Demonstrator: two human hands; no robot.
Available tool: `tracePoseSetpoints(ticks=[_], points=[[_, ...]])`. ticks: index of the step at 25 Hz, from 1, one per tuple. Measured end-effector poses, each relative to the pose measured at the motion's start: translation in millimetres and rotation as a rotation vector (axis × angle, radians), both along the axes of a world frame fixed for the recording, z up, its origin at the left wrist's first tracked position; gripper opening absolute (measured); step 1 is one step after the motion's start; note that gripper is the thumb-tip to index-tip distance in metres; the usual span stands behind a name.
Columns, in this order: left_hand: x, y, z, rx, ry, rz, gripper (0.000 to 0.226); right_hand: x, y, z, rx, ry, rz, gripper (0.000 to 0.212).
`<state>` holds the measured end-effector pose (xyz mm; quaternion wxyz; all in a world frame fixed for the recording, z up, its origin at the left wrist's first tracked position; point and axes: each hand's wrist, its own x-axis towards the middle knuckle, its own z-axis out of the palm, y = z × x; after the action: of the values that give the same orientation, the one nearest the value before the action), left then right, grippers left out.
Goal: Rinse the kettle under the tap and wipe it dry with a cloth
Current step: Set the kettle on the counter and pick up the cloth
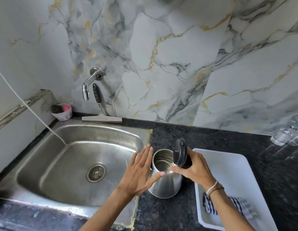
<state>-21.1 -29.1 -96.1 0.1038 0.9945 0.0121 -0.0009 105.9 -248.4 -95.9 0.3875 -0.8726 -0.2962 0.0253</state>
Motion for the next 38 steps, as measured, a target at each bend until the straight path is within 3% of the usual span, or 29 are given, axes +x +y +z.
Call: tracePoseSetpoints(ticks=[3,5,8,10,13,18,22,25,28,31,33,34,36,38], points=[[4,13,15,-0.241,-0.016,0.058,0.095,-8,-18,10,-0.051,0.095,0.125,0.074],[16,19,31,-0.378,-0.047,0.11,0.094,-10,-17,18,-0.012,0.131,0.042,0.076],[51,7,51,-0.334,-0.061,0.126,0.092,2,21,35,-0.123,0.134,-0.224,0.067],[74,-10,51,-0.298,0.009,0.164,0.079,9,52,38,-0.298,0.186,-0.293,0.055],[80,-24,31,-0.358,0.164,0.255,0.074,7,70,28,-0.499,0.234,-0.341,0.057],[86,-17,14,-0.298,0.2,0.248,0.071,11,73,18,-0.595,0.256,-0.399,0.068],[79,-14,10,-0.374,0.1,0.174,0.069,5,71,19,-0.603,0.288,-0.437,0.072],[80,-11,7,-0.552,0.05,0.111,0.066,-5,69,19,-0.57,0.293,-0.512,0.076],[81,-8,7,-0.562,0.043,0.064,0.066,-10,71,27,-0.54,0.285,-0.514,0.076],[79,-11,15,-0.434,0.016,0.05,0.067,-13,55,33,-0.222,0.288,-0.44,0.058],[72,-22,30,-0.304,-0.122,0.038,0.066,-10,24,28,0.004,0.273,-0.423,0.038],[67,-30,38,-0.272,-0.228,0.008,0.062,-6,3,24,-0.013,0.282,-0.425,0.032],[58,-61,51,-0.281,-0.396,-0.132,0.051,2,-55,14,-0.242,0.394,-0.4,0.037],[53,-106,53,-0.338,-0.318,-0.29,0.042,8,-114,3,-0.576,0.524,-0.324,0.047]])
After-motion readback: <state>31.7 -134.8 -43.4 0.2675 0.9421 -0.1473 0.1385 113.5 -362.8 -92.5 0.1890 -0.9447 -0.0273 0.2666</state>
